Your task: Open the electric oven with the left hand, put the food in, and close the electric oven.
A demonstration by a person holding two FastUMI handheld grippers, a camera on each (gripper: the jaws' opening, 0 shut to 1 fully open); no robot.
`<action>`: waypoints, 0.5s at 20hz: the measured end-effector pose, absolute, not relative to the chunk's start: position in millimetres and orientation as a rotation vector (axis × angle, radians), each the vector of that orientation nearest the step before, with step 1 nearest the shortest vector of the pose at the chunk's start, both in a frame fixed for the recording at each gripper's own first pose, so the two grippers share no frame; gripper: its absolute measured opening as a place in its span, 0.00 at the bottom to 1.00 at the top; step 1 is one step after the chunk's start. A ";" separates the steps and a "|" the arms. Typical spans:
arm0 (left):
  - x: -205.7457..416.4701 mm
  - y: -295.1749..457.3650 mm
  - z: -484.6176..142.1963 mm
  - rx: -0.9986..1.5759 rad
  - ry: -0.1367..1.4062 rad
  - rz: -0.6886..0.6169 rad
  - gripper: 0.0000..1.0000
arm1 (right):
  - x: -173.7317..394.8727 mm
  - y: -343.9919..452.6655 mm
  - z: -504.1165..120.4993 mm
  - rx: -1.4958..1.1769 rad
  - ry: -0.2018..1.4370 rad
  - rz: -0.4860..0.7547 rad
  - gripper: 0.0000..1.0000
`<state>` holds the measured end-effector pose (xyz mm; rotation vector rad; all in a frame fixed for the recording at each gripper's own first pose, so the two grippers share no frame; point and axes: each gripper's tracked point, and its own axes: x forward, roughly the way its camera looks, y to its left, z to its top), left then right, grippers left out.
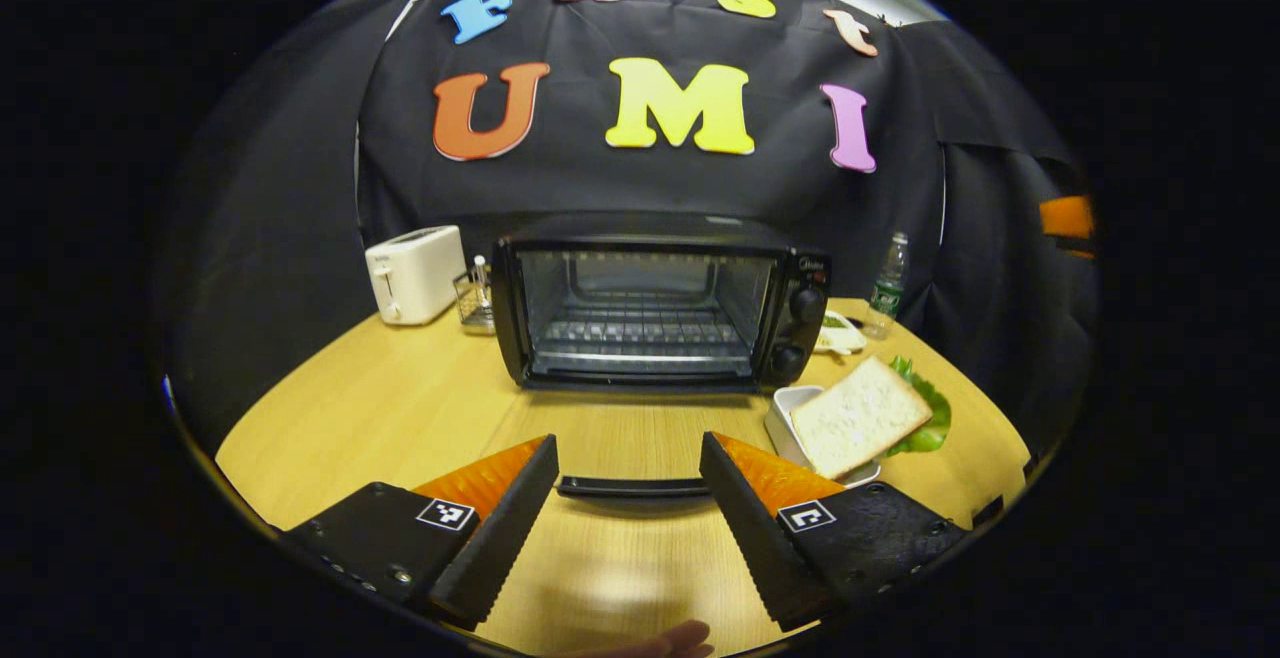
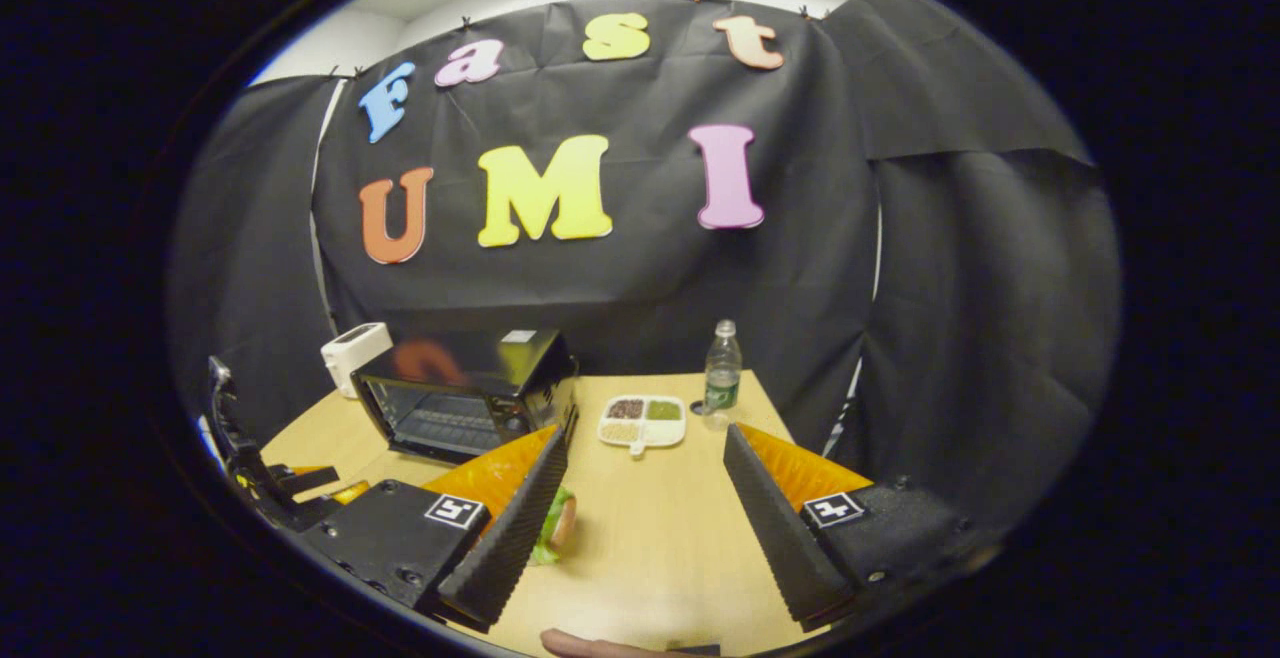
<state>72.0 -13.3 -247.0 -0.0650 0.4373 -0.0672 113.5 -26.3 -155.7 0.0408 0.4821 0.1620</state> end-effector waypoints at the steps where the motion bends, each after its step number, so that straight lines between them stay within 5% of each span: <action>1: 70.4 -8.1 -226.4 -0.067 0.398 -0.060 0.94 | 119.5 -22.6 -165.6 0.056 0.522 0.183 0.99; 9: 35.3 16.9 -102.1 -0.081 0.202 -0.043 0.94 | 146.4 28.0 -246.5 0.171 0.869 0.366 0.92; 10: 30.7 21.9 -93.1 -0.060 0.186 -0.029 0.94 | 146.1 34.5 -256.6 0.190 0.918 0.395 0.98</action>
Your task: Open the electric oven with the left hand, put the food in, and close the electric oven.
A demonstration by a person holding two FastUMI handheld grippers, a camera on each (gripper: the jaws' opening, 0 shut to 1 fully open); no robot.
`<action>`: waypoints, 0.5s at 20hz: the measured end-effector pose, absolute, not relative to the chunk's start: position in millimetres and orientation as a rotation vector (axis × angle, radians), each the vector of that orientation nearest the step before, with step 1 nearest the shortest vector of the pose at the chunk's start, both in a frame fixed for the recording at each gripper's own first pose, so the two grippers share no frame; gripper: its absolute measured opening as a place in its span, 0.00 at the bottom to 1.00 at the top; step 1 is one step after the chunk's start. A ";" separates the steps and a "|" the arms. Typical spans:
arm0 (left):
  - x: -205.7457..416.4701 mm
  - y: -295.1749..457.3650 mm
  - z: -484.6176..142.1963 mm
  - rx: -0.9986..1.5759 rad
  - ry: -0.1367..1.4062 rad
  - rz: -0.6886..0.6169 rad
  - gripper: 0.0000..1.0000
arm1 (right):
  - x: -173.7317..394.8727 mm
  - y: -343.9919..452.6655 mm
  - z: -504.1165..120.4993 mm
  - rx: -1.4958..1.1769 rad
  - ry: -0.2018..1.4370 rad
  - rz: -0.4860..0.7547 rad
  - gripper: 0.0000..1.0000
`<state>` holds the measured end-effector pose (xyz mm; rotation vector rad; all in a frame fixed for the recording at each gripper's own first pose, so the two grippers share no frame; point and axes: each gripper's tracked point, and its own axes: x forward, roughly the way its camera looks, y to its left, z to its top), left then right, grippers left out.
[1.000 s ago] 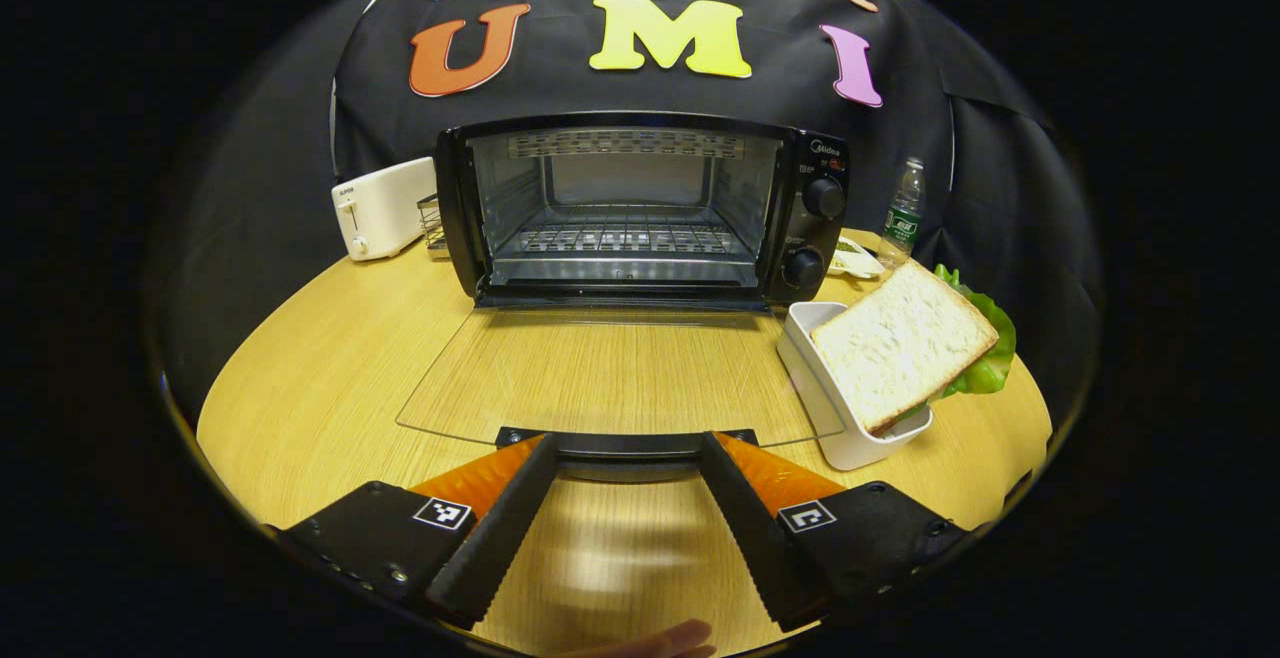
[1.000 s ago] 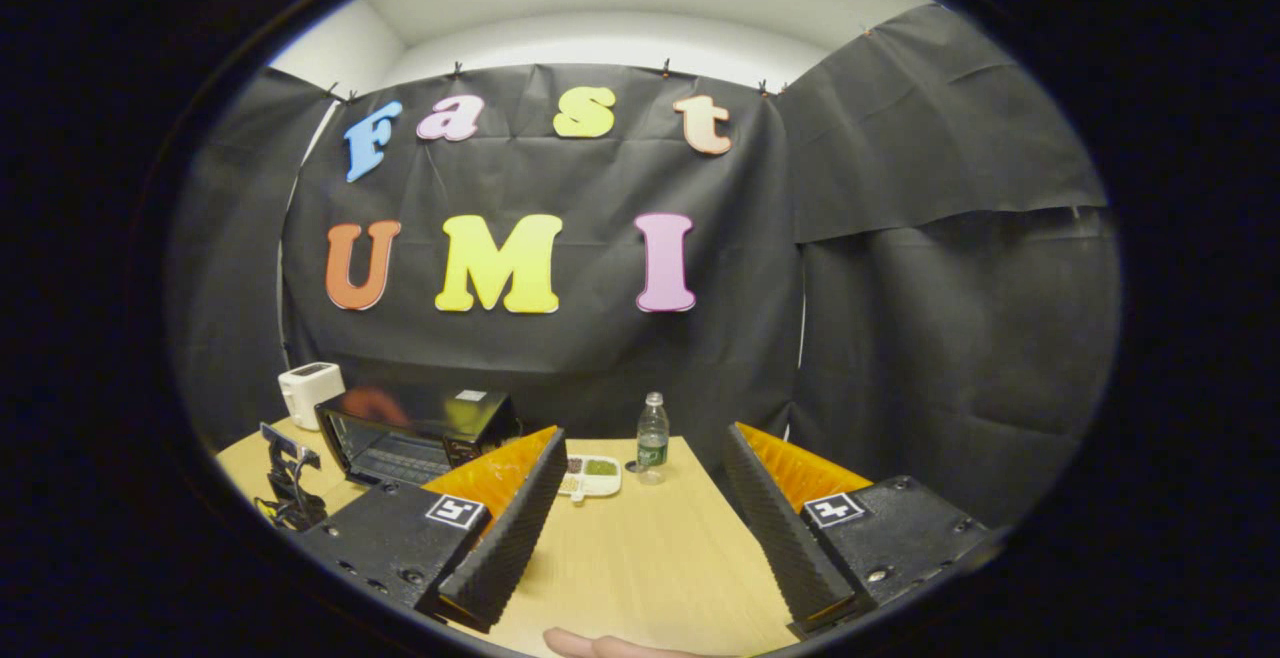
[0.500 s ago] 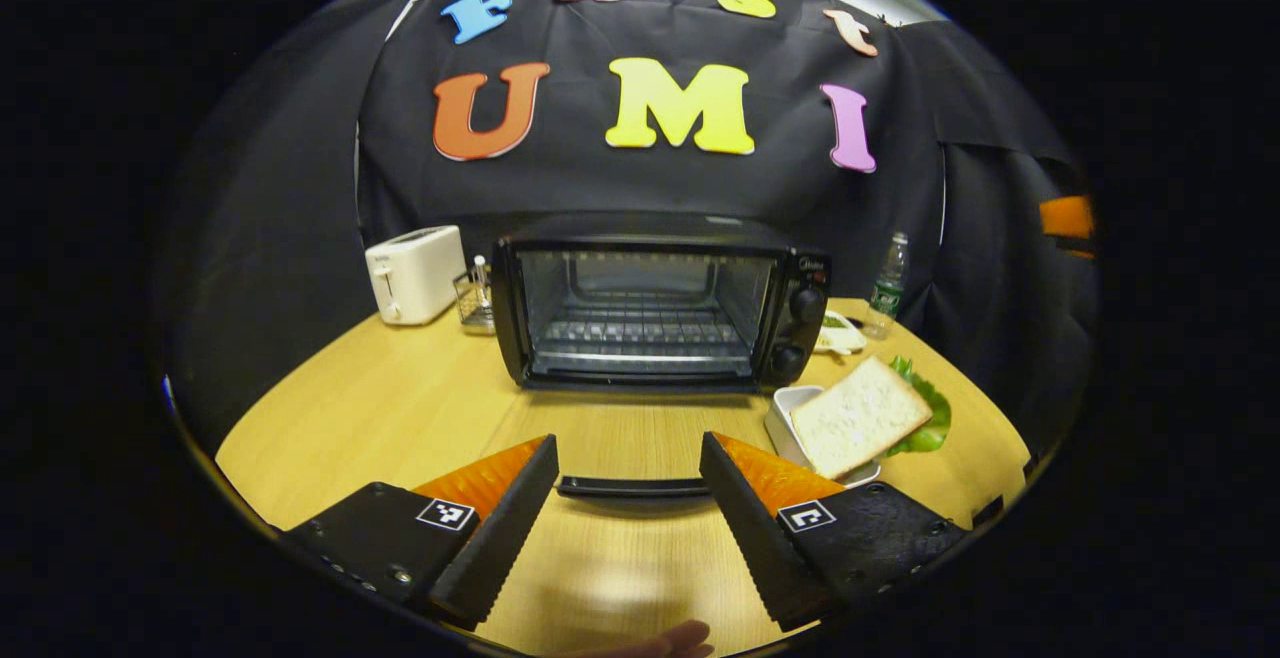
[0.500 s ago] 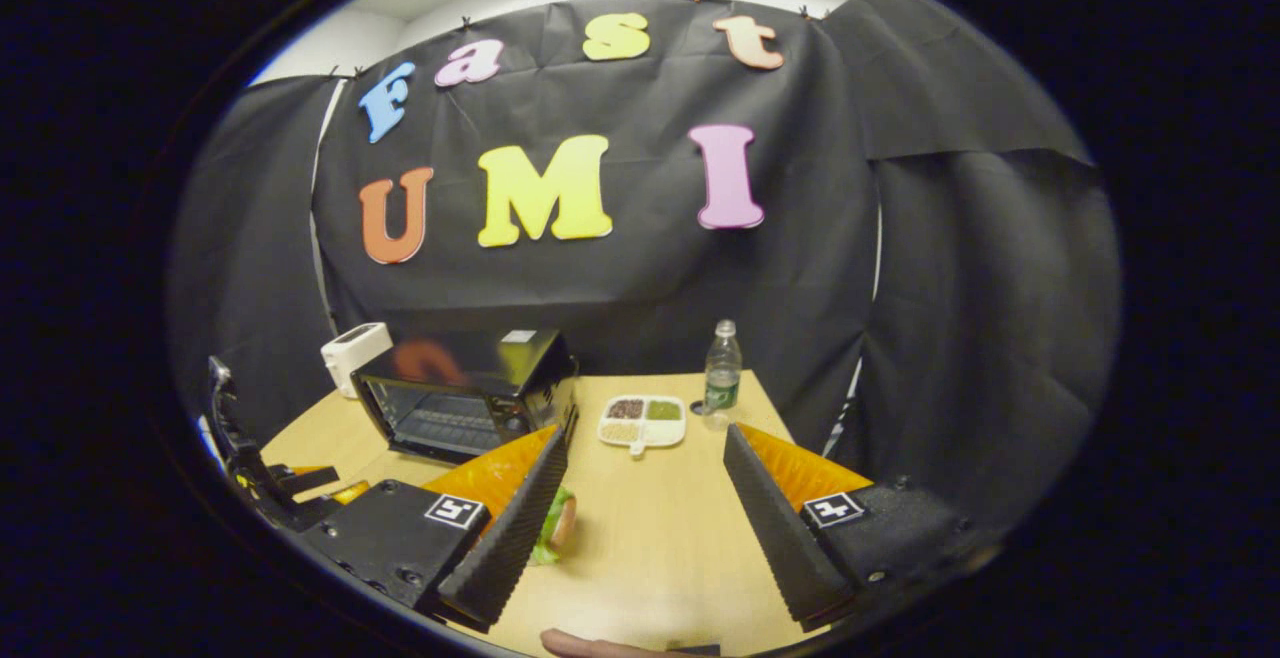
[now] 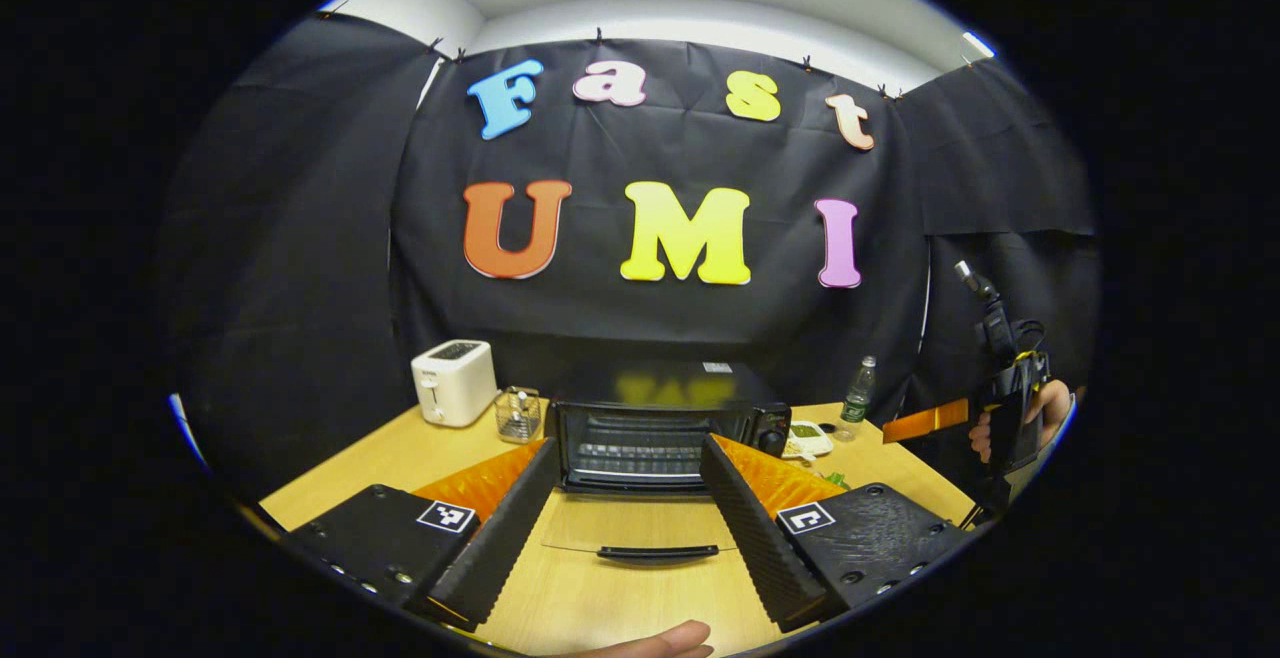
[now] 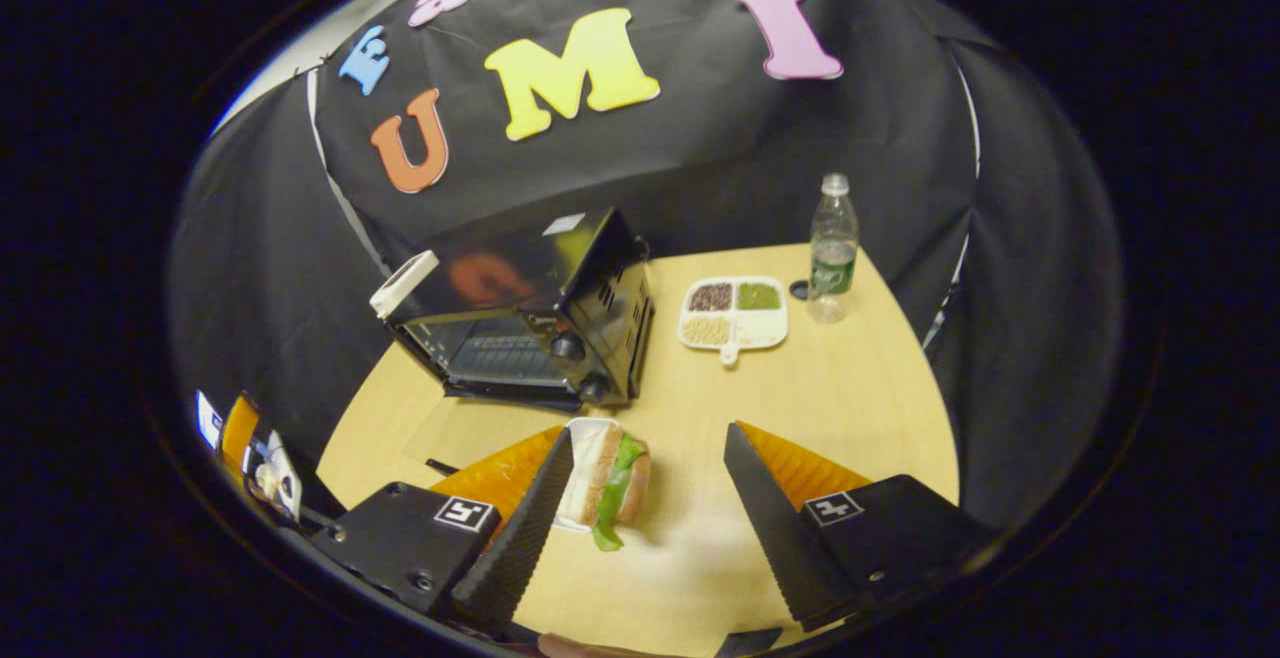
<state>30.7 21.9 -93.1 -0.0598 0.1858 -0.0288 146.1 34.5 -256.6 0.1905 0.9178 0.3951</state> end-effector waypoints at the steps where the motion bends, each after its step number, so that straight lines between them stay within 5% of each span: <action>1: 26.8 24.3 -84.3 -0.047 0.169 -0.014 0.94 | 144.4 42.4 -264.9 0.206 0.966 0.429 0.98; 7: 2.5 26.5 -54.0 -0.042 0.109 0.007 0.94 | 138.2 73.6 -308.5 0.328 1.194 0.561 0.89; 8: 0.4 26.5 -53.9 -0.036 0.106 0.011 0.94 | 139.9 72.9 -314.6 0.332 1.225 0.567 0.94; 10: -2.3 26.4 -55.1 -0.022 0.108 0.021 0.94 | 141.6 75.4 -324.9 0.352 1.276 0.596 0.86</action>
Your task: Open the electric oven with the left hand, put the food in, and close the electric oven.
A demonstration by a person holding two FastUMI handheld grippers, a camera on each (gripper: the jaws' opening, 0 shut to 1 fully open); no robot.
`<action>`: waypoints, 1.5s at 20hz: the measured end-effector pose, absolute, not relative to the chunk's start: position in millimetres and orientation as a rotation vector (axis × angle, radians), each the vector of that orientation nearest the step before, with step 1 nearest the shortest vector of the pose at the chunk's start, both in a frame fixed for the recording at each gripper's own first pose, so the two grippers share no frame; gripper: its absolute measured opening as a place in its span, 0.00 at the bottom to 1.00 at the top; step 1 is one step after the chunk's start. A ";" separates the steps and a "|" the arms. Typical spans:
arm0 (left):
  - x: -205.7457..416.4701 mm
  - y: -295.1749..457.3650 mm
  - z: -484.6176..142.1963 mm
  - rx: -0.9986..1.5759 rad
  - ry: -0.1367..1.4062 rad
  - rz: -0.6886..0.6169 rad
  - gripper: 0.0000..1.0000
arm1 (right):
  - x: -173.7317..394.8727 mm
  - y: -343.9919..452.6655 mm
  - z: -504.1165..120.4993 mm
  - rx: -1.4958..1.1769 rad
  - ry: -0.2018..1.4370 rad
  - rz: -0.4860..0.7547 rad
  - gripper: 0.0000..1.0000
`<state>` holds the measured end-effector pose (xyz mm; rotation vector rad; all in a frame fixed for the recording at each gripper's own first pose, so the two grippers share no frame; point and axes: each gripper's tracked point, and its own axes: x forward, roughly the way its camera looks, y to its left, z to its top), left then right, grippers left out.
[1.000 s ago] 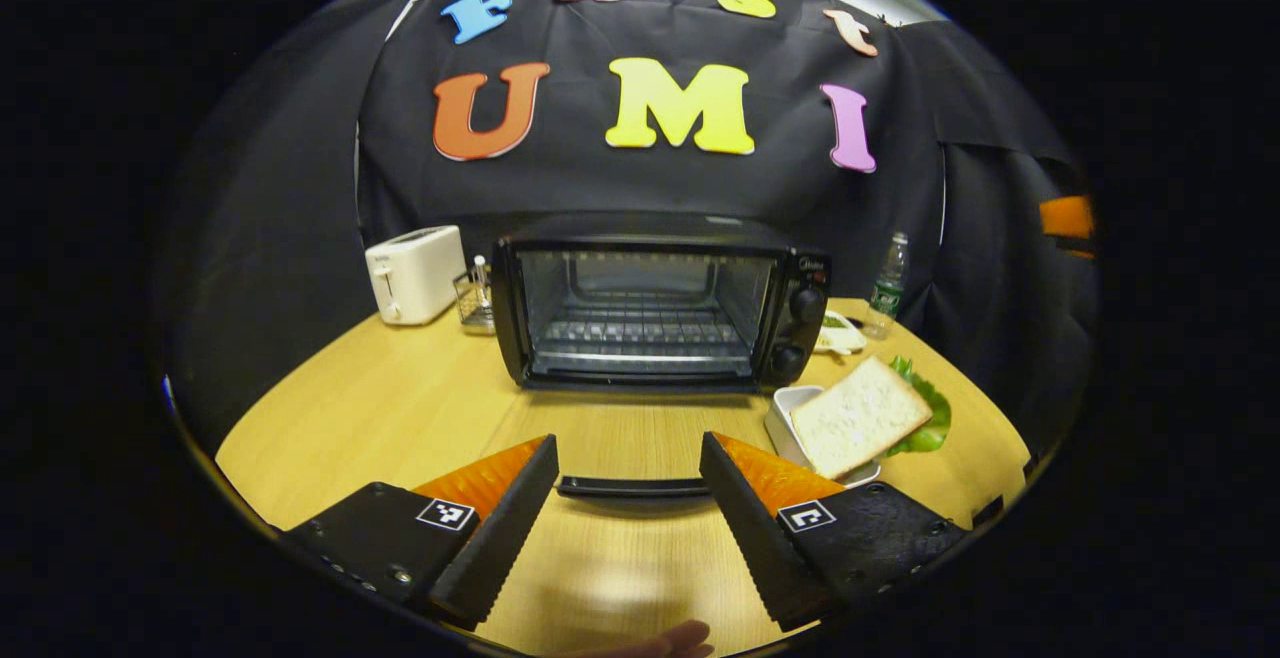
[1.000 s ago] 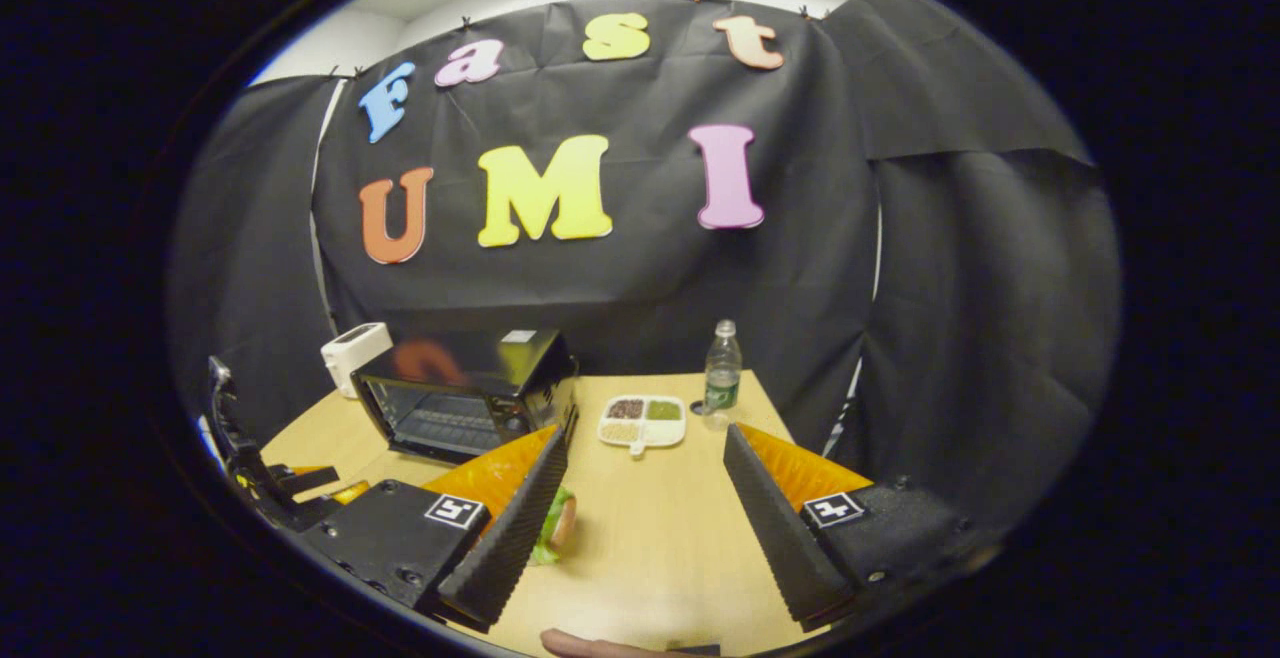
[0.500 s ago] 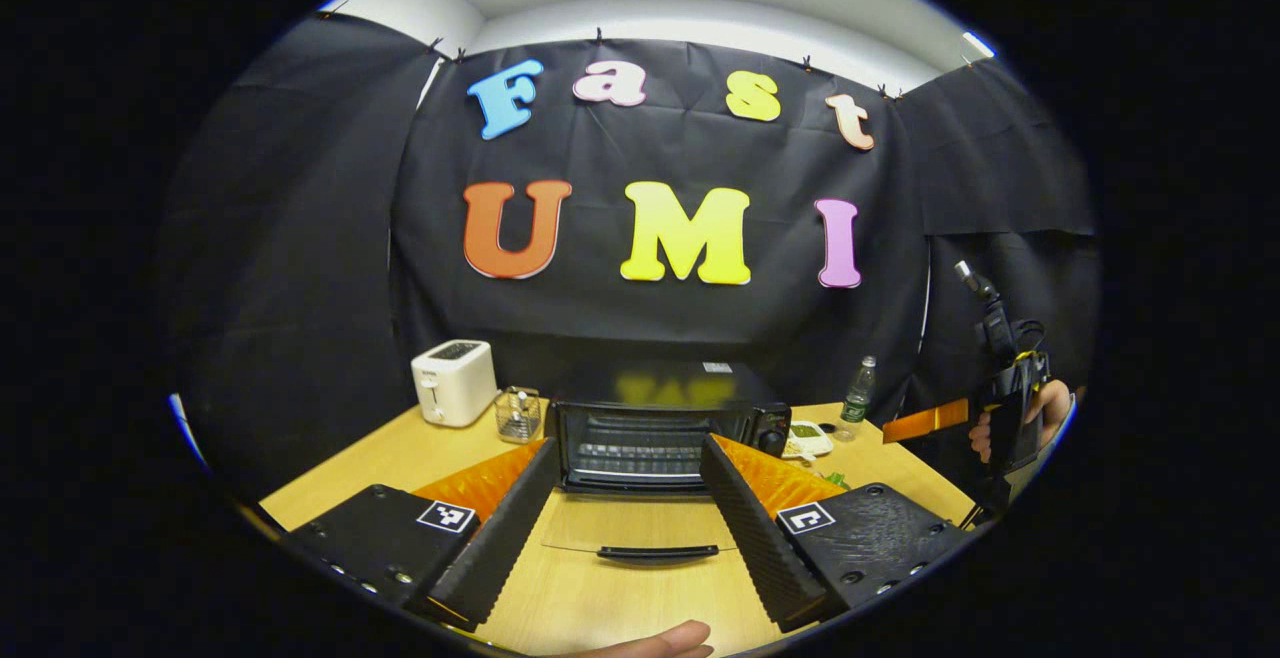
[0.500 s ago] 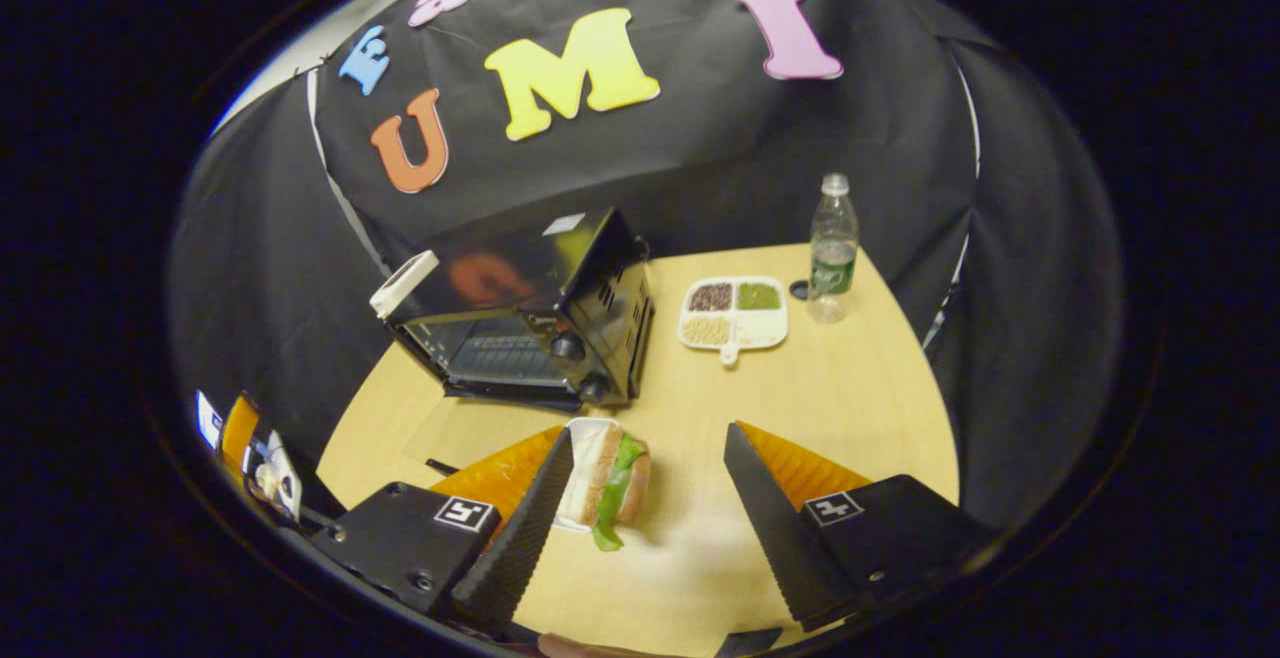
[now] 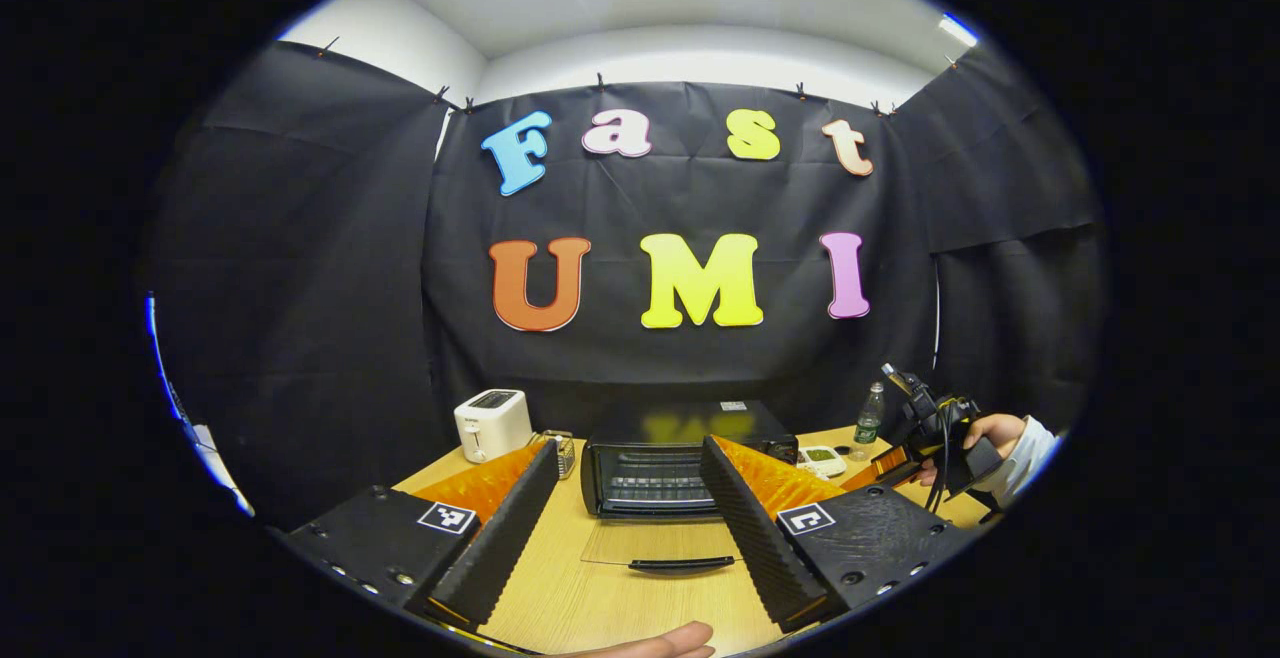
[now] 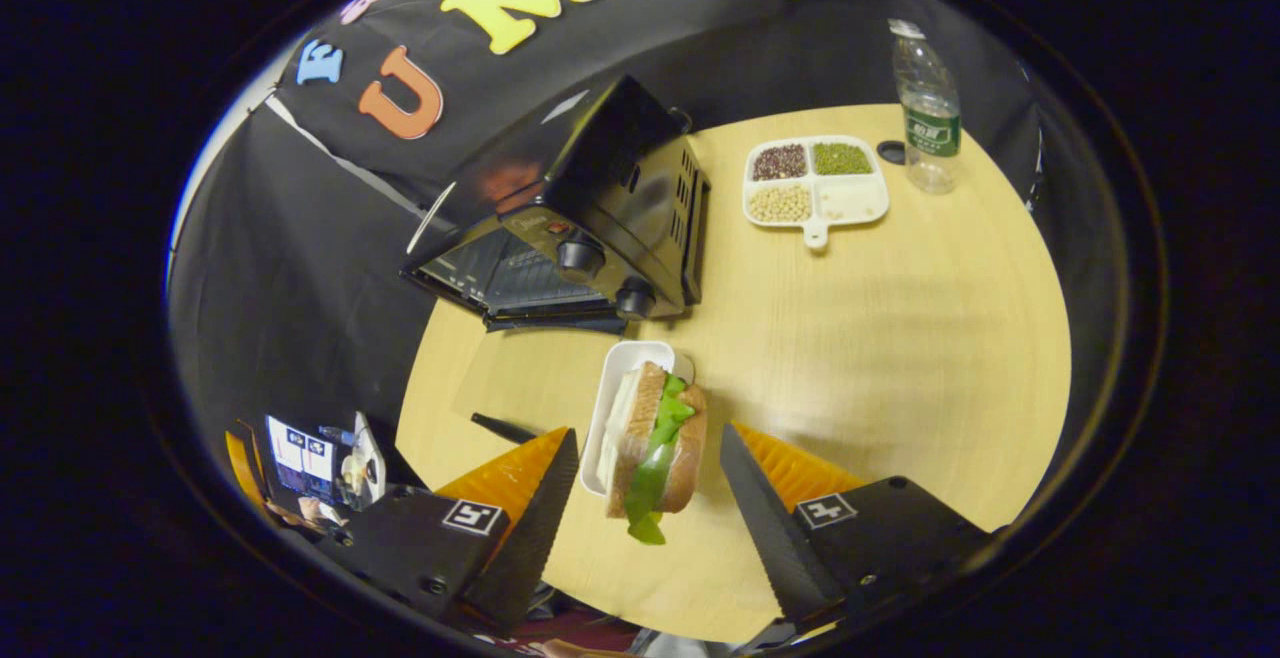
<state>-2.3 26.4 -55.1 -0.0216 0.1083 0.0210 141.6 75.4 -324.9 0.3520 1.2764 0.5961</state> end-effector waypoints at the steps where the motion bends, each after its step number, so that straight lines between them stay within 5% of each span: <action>1: -4.3 23.9 -56.9 -0.016 0.116 0.022 0.94 | 139.0 78.7 -327.6 0.379 1.314 0.613 0.84; 5: -6.6 20.3 -60.0 -0.004 0.143 0.034 0.94 | 139.0 85.7 -346.6 0.440 1.430 0.650 0.79; 9: -10.0 11.0 -61.1 0.016 0.144 0.018 0.94 | 136.7 88.3 -353.1 0.477 1.480 0.682 0.53; 14: -13.3 4.4 -61.7 0.022 0.150 -0.010 0.94 | 131.3 92.4 -350.0 0.486 1.466 0.673 0.39; 30: -49.1 29.2 -69.4 -0.067 0.114 -0.066 0.94 | 77.5 98.2 -271.9 0.602 1.172 0.557 0.39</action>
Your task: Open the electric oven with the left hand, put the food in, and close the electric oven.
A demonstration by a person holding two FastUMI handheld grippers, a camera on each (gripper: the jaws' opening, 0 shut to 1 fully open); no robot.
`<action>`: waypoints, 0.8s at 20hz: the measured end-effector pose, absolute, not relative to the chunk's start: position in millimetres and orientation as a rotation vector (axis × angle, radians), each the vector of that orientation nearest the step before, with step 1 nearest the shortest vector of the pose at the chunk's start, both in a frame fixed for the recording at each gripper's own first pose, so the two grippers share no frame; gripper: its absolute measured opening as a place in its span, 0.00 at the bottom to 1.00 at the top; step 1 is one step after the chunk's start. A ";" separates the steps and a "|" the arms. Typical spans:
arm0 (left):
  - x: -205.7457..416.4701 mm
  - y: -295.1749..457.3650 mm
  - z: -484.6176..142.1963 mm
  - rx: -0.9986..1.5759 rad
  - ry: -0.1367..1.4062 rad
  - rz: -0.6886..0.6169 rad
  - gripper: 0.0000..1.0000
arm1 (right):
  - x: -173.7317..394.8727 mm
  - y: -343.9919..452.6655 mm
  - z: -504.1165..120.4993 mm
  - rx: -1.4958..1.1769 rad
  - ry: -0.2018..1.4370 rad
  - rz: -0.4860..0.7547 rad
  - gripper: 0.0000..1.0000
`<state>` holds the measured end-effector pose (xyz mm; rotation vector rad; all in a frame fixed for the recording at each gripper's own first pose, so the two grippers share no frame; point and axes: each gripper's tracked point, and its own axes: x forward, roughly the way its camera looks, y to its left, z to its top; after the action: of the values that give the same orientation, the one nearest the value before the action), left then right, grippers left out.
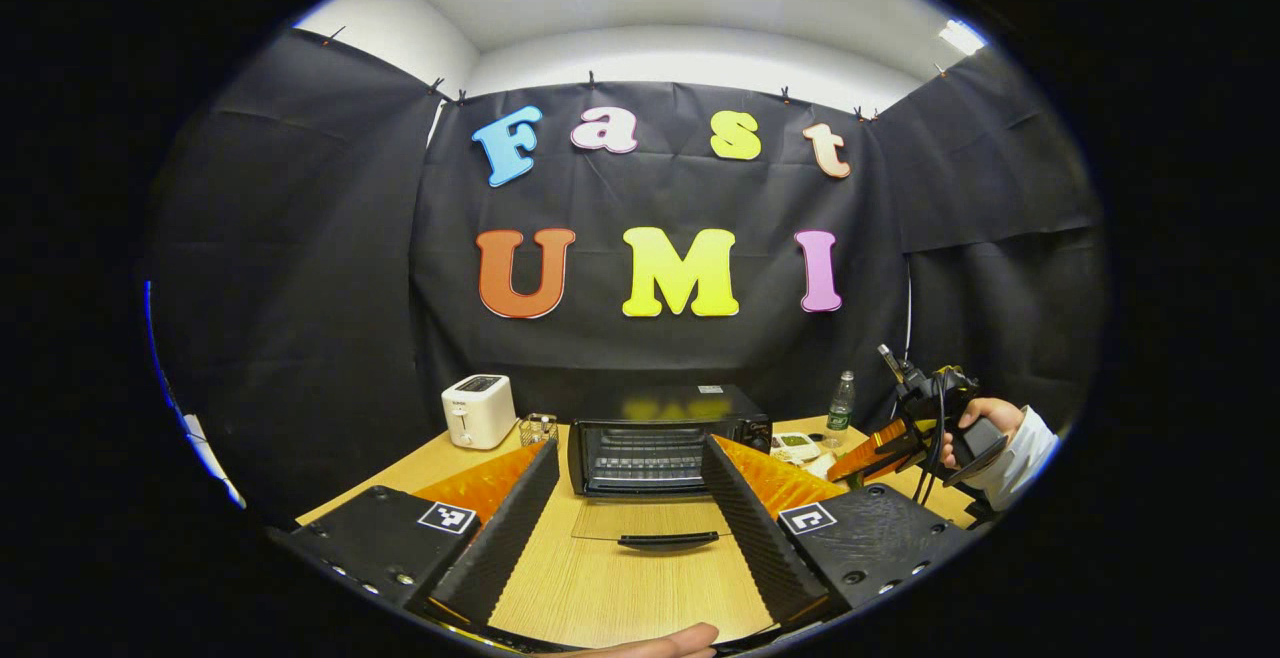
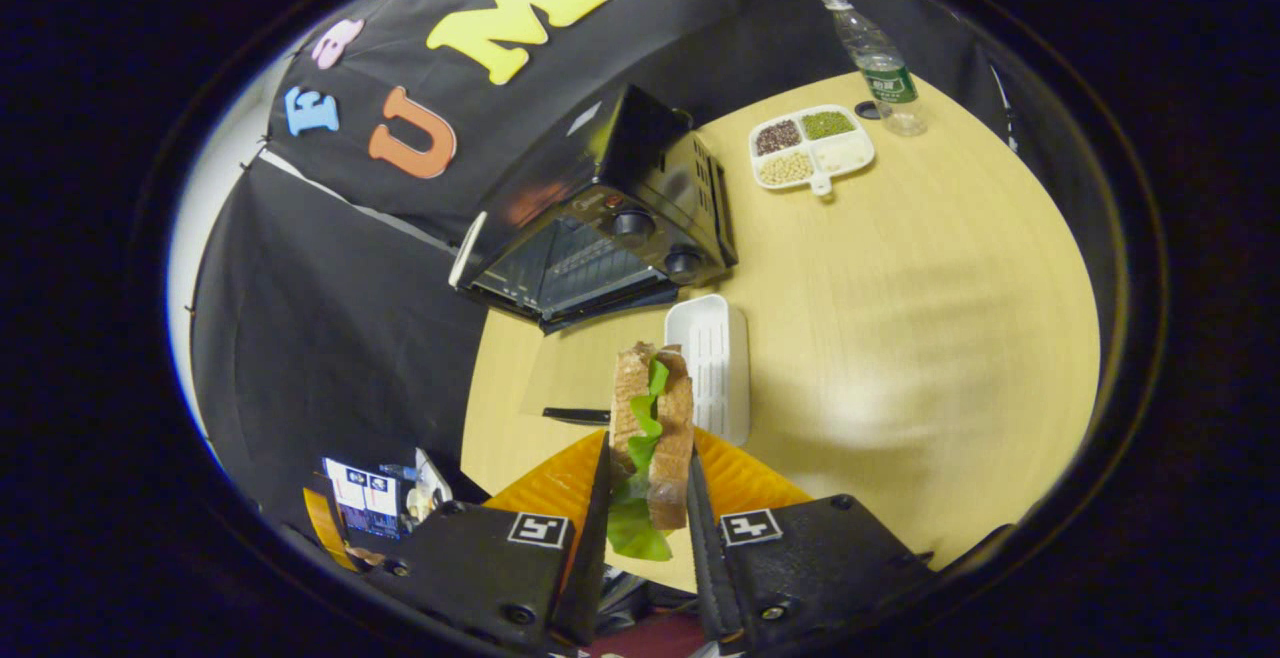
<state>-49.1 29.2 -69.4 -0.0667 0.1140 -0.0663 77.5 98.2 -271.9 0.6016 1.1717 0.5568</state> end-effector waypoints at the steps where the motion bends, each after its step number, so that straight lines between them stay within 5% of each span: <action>1: -51.2 31.7 -71.5 -0.069 0.112 -0.070 0.94 | 75.6 108.5 -266.6 0.644 1.142 0.555 0.39; 9: -50.3 58.7 -84.7 -0.076 0.126 -0.085 0.94 | 107.1 206.9 -263.0 1.030 0.888 0.497 0.39; 16: -38.5 84.8 -100.8 -0.100 0.139 -0.084 0.94 | 181.8 271.4 -287.5 1.248 0.611 0.279 0.39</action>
<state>-38.5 84.8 -100.8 -0.0995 0.1386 -0.0839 181.8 271.4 -287.5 1.2480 0.6109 0.2791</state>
